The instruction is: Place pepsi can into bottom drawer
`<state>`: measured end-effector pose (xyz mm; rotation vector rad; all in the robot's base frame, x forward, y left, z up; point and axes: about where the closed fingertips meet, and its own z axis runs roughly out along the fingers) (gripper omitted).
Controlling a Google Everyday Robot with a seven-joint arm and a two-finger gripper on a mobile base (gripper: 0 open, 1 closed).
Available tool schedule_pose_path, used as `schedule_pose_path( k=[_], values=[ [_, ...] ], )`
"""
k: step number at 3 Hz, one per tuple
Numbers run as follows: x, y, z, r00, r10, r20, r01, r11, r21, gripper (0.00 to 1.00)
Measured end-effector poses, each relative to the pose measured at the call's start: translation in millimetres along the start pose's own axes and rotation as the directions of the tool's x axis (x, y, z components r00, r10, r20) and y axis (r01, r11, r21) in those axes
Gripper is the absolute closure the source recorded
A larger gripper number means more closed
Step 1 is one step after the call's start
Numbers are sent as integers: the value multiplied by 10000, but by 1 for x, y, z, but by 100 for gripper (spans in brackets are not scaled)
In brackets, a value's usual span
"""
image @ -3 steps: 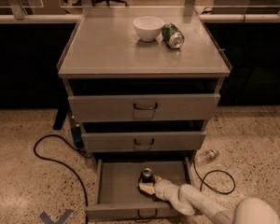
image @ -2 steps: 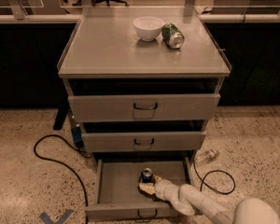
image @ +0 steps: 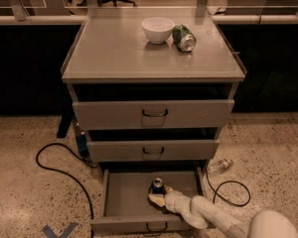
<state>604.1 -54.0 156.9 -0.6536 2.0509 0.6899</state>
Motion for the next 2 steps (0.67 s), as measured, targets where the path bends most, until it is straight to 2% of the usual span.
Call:
schedule_pose_path(
  k=[1,2],
  values=[
    [0,0,0,10000,0,0,0,10000,-1,0],
    [0,0,0,10000,0,0,0,10000,-1,0]
  ],
)
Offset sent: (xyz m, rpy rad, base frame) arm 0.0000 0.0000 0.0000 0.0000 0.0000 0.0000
